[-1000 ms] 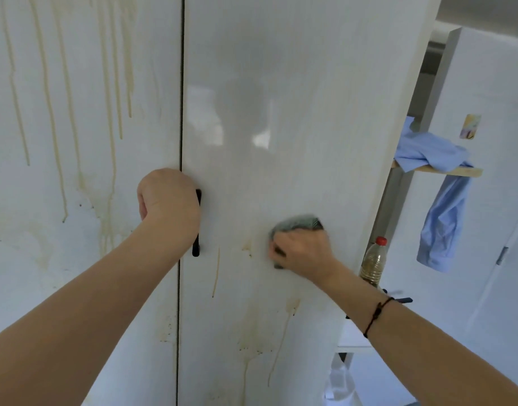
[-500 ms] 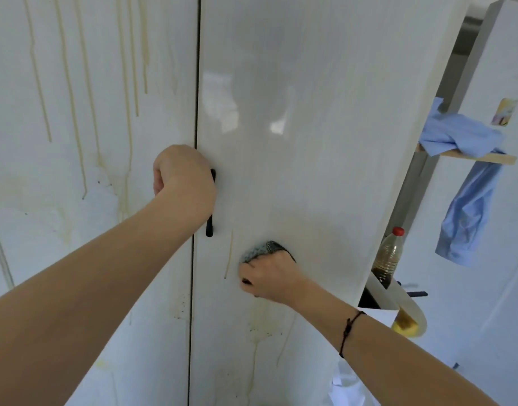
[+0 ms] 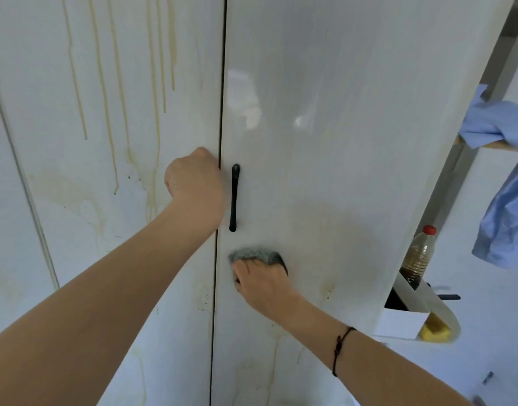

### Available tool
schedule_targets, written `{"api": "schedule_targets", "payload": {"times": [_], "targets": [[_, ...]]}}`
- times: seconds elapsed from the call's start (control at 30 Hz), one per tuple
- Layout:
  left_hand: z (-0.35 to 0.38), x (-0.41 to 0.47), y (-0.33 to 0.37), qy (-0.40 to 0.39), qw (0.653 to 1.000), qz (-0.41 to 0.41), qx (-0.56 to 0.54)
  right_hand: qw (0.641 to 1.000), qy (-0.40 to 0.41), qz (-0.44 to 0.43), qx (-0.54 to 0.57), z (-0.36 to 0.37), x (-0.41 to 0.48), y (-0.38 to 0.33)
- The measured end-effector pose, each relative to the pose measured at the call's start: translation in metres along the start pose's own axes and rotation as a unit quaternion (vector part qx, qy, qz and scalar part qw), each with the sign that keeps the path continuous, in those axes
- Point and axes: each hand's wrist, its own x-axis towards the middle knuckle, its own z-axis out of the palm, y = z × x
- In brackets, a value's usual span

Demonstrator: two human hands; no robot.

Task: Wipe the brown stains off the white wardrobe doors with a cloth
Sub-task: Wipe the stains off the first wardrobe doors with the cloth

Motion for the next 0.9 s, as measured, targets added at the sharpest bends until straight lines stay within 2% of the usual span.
{"api": "schedule_targets", "payload": {"times": [0.07,0.13,0.23,0.3,0.37,0.43,0.53,0.6,0.7,0.8,0.9], "targets": [[0.001,-0.002,-0.005,0.002,1.000,0.001,0.015,0.996,-0.080,-0.042,-0.018,0.010,-0.023,-0.009],[0.001,-0.002,-0.005,0.004,1.000,-0.002,0.020,0.996,-0.079,-0.029,-0.012,0.003,-0.008,0.001],[0.006,0.001,0.000,0.014,1.000,-0.014,-0.005,0.992,0.020,0.104,0.069,-0.026,0.043,0.029],[0.012,0.003,0.001,0.034,0.999,-0.025,-0.027,0.969,0.100,0.199,0.109,-0.044,0.072,0.047],[0.020,0.004,-0.002,0.064,0.997,-0.023,-0.043,0.947,0.127,0.258,0.139,-0.046,0.080,0.049],[0.031,0.004,-0.009,0.096,0.993,-0.012,-0.064,0.953,0.104,0.252,0.132,-0.030,0.065,0.027],[0.041,0.011,-0.021,0.116,0.987,0.004,-0.109,0.978,0.004,0.158,0.134,0.010,0.015,-0.028],[0.043,0.017,-0.026,0.104,0.984,0.012,-0.141,0.980,-0.062,0.115,0.150,0.027,-0.010,-0.053],[0.042,0.023,-0.030,0.076,0.984,0.012,-0.162,0.966,-0.036,0.134,0.217,0.027,-0.001,-0.053],[0.046,0.023,-0.030,0.084,0.979,0.018,-0.184,0.924,0.005,0.202,0.324,0.003,0.032,-0.044],[0.049,0.021,-0.031,0.087,0.973,0.012,-0.212,0.928,0.000,0.180,0.325,-0.009,0.045,-0.048]]}}
